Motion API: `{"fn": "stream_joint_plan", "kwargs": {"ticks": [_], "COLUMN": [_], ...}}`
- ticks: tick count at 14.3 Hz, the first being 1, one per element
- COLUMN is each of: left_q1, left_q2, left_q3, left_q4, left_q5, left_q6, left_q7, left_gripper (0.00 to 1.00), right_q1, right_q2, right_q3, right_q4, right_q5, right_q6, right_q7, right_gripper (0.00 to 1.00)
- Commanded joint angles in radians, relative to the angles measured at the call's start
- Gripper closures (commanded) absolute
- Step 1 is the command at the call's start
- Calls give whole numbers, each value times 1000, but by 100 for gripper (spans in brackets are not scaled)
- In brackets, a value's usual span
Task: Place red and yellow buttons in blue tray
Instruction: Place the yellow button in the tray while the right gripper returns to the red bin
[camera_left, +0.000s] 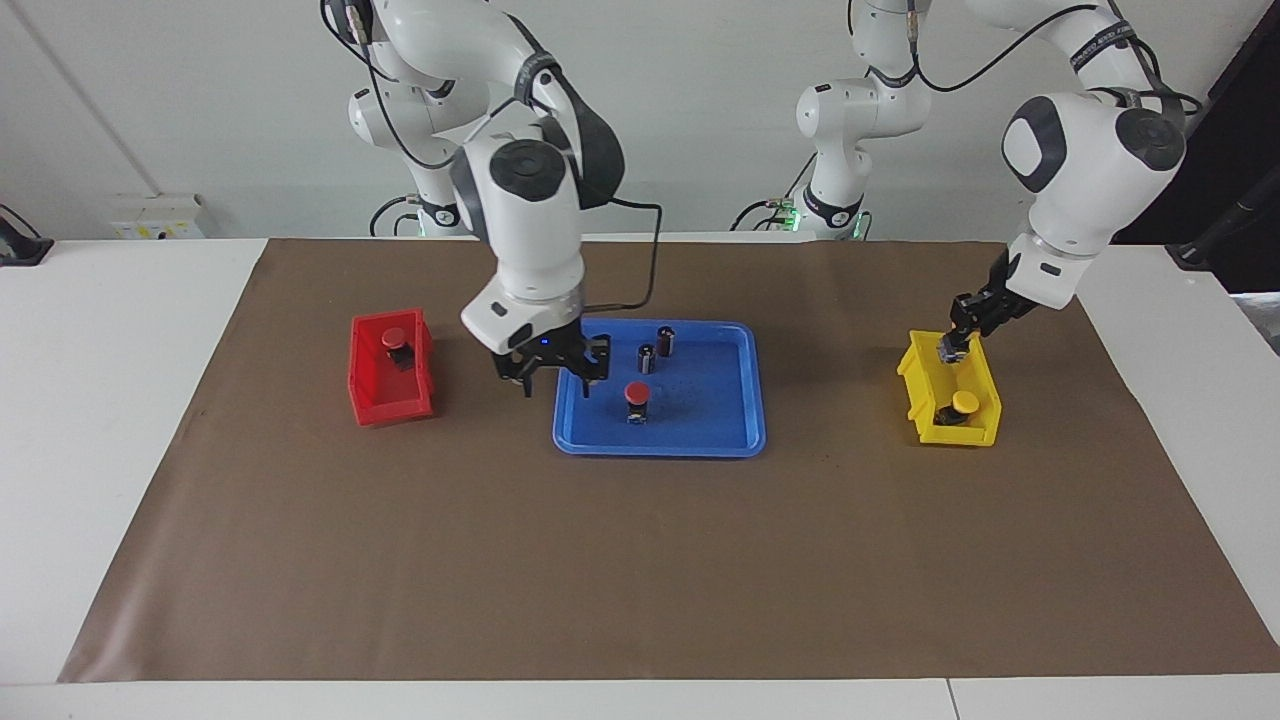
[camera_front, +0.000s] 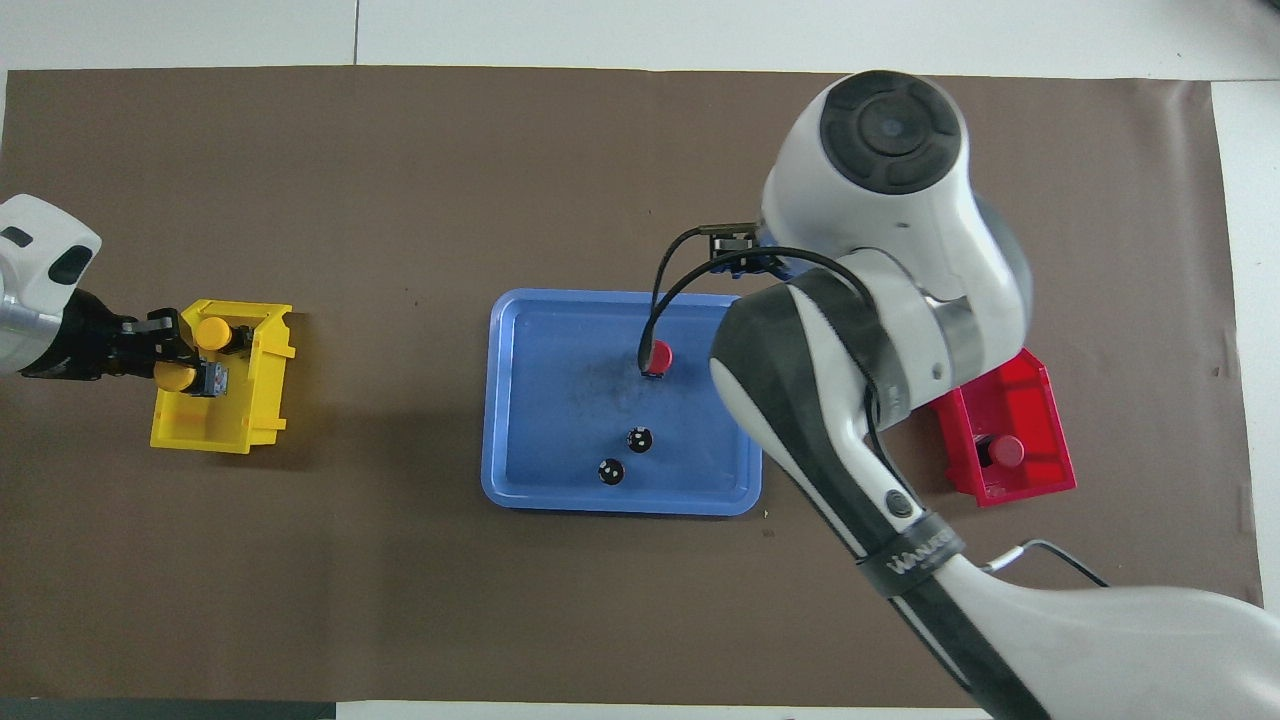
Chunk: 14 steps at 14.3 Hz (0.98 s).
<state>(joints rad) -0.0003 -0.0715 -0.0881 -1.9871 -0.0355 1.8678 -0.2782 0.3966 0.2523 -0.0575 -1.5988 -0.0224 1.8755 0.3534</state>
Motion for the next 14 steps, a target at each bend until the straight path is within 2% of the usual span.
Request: {"fn": "stream_joint_plan", "kwargs": {"ticks": [1,2,4,8,11,14], "left_q1": [-20,-21,-20,-44,-95,-95], "left_q2": [30,45,97,171,234,321], "left_q3": [-109,-166,-277,-386,-400,-465], "left_q4": [33,34,59,63,70,122], "left_q5": [-59,-75,-75,-58,-15,107], "left_q6": [17,54,120,206,289,312], "left_q7": [-203,-282,-422,-551,-610,-717], "left_gripper": [98,98,98,98,98,98], "right_q1": [-109,-146,-214,-344,-398,-392], "right_q2": [-206,-259,-313,-387,-412,-426], "right_q3": [15,15,13,13,13,15], "right_q4": [-312,-396,-495,-689,-751,-797], "right_q5": [-1,-1,-1,-1,-1,-1], "right_q6": [71,98,122,275,304,338], "right_q7": [-143,-189,-256,-453,-542,-528], "right_gripper": [21,21,21,23,28,36]}}
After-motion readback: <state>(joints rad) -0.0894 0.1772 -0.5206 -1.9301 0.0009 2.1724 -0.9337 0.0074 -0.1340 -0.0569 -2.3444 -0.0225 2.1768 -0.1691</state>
